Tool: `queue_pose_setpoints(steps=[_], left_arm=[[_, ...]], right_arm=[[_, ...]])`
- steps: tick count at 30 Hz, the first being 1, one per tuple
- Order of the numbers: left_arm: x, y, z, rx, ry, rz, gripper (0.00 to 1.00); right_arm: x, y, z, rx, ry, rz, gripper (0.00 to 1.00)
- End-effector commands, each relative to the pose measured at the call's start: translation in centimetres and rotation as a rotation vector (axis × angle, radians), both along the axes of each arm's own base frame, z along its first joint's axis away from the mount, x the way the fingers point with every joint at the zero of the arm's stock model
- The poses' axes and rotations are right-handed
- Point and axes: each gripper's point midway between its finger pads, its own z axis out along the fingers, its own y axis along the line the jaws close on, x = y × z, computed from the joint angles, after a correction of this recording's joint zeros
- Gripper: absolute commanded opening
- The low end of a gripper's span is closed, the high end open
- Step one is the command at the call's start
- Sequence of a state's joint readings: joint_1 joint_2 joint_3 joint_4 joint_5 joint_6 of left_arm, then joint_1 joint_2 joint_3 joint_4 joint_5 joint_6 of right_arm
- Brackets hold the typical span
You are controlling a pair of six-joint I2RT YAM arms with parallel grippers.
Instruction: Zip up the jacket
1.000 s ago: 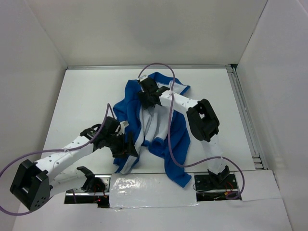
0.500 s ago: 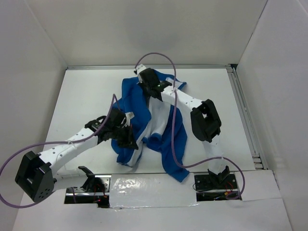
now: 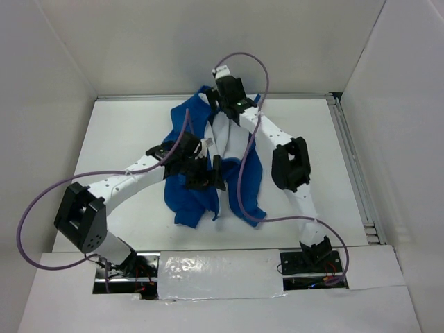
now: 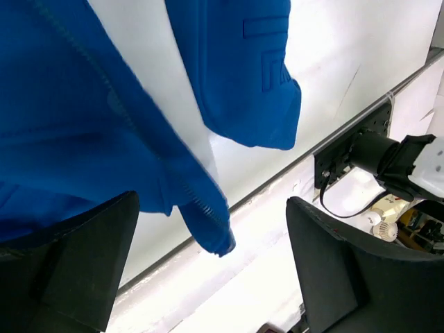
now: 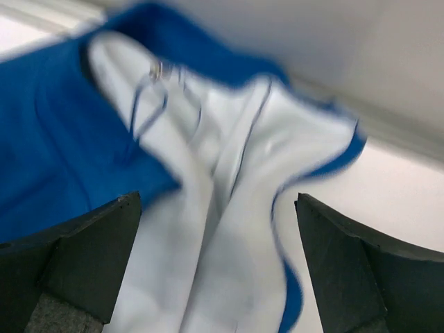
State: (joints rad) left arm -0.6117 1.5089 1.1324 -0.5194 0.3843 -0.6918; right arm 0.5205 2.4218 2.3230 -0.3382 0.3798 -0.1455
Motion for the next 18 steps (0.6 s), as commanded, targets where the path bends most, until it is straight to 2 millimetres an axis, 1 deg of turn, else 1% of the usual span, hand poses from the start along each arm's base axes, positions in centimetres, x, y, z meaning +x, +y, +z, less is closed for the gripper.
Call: queue_pose_setpoints(steps=[1, 2, 3, 4, 5, 6, 7, 8, 9, 10, 11, 12, 14, 15, 16, 17, 18], left_arm=[[1.0, -0.4, 3.5, -0.052, -0.081, -0.021, 0.99], [0.8, 0.0, 3.7, -0.05, -0.089, -0.011, 0.99], [0.9, 0.3, 4.1, -0.049, -0.107, 0.004, 0.99], [0.9, 0.6, 4.4, -0.049, -0.121, 0.013, 0.99], [0.8, 1.6, 5.1, -0.06, -0.143, 0.038, 0.99], [0.7, 1.9, 5.3, -0.063, -0.152, 0.052, 0.99], [0.9, 3.0, 6.2, -0.077, -0.163, 0.102, 0.99], [0.7, 3.8, 5.3, -0.064, -0.143, 0.128, 0.99], [0.7, 4.3, 5.2, -0.066, -0.133, 0.156, 0.99], [1.3, 5.4, 5.1, -0.067, -0.131, 0.2, 0.99], [1.4, 6.1, 4.1, -0.058, -0.105, 0.218, 0.99], [2.3, 7.0, 3.4, -0.051, -0.084, 0.255, 0.99], [3.2, 7.8, 2.2, -0.045, -0.042, 0.29, 0.99], [3.5, 7.9, 1.9, -0.056, -0.017, 0.289, 0.99], [4.6, 8.5, 0.8, -0.047, 0.016, 0.318, 0.99], [5.1, 8.7, 0.3, -0.048, 0.029, 0.327, 0.99], [6.0, 9.2, -1.3, -0.03, 0.062, 0.351, 0.99]], right_arm=[[-5.9, -0.8, 6.1, 0.233, 0.024, -0.034, 1.0], [-8.3, -2.1, 10.6, 0.312, -0.02, -0.043, 1.0], [-9.6, -3.0, 10.3, 0.339, 0.003, -0.059, 1.0], [-11.9, -3.9, 6.6, 0.364, 0.102, -0.093, 1.0], [-13.9, -5.6, 9.4, 0.43, 0.067, -0.118, 1.0], [-15.4, -6.7, 8.0, 0.44, 0.11, -0.156, 1.0], [-17.9, -8.3, 6.2, 0.494, 0.166, -0.227, 1.0], [-19.2, -9.5, 5.1, 0.521, 0.203, -0.267, 1.0], [-20.6, -10.0, 3.2, 0.553, 0.257, -0.304, 1.0], [-23.2, -10.6, 0.2, 0.551, 0.332, -0.31, 1.0], [-24.3, -10.7, -1.0, 0.559, 0.369, -0.306, 1.0], [-26.1, -11.1, -3.4, 0.548, 0.432, -0.322, 1.0], [-27.5, -11.3, -5.0, 0.54, 0.49, -0.34, 1.0], [-28.2, -11.2, -5.7, 0.528, 0.518, -0.34, 1.0], [-28.8, -11.3, -7.0, 0.516, 0.548, -0.35, 1.0], [-29.0, -11.0, -7.4, 0.522, 0.571, -0.345, 1.0], [-29.1, -10.6, -8.2, 0.521, 0.596, -0.341, 1.0]])
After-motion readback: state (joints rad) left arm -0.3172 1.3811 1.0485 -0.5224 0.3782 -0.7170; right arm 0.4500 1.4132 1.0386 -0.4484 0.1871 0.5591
